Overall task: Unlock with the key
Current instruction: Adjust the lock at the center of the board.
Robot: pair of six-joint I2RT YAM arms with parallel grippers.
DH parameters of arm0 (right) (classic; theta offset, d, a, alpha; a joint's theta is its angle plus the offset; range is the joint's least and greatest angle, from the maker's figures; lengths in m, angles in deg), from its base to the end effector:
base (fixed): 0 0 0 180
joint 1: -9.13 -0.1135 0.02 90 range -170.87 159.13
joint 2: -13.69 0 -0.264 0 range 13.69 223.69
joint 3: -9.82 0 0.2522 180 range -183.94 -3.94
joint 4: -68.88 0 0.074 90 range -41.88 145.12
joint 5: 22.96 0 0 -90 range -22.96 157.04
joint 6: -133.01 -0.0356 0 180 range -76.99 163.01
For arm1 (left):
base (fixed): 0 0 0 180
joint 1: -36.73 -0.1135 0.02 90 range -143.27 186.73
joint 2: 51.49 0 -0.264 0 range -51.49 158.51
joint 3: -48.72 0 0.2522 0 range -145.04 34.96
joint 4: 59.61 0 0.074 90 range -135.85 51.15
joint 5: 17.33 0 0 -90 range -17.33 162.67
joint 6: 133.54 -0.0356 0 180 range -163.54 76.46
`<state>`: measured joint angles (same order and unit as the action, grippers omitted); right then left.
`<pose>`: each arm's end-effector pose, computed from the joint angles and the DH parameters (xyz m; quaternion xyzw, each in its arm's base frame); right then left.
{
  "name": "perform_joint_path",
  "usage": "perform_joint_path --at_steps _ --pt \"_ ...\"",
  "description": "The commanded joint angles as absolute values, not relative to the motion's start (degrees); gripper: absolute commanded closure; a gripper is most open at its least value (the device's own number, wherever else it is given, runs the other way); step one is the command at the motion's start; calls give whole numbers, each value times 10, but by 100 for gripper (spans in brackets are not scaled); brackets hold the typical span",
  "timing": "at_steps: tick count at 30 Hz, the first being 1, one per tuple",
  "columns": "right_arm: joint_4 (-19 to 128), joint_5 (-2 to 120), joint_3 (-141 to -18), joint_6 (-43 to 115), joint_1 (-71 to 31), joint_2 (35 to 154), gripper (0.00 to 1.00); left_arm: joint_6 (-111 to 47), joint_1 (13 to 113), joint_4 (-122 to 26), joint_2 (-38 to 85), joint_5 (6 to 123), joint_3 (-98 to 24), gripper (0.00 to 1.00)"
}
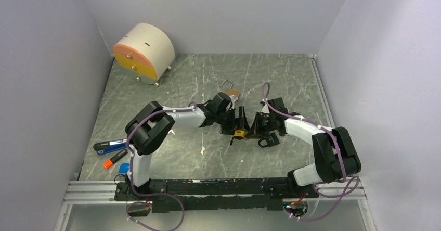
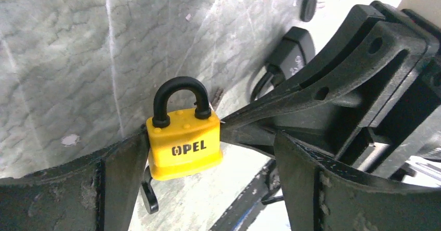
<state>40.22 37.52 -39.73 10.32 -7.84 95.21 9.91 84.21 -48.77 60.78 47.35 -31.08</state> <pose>0.2307 0.0887 0.1496 0.0639 0.9355 0.3266 0.1190 0.2659 -0.3125 0.1496 0.0401 0.8991 -0.4263 0.0909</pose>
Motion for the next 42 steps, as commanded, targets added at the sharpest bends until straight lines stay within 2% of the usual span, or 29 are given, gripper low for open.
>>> perform_joint_path --at_steps 1,7,17,20,26,30,34,39,42 --pt "457 317 -400 84 -89 943 100 45 872 -385 601 565 -349 6" --pt "472 317 -397 74 -89 939 100 88 870 -404 582 552 -319 9" --pt "380 445 -398 97 -89 871 100 21 887 -242 555 711 -394 9" --pt "354 487 -399 105 -88 849 100 7 903 -208 557 745 -432 12" --pt "342 502 -391 107 -87 828 100 21 946 -130 571 809 -500 34" --pt "341 503 -388 110 -87 828 100 54 966 -36 600 845 -551 43" --pt "347 497 -386 110 -86 829 100 78 986 57 622 888 -582 41" --pt "353 489 -383 110 -85 836 100 68 991 33 618 874 -538 37" --pt "353 488 -381 110 -86 833 100 56 990 -1 617 864 -514 41"
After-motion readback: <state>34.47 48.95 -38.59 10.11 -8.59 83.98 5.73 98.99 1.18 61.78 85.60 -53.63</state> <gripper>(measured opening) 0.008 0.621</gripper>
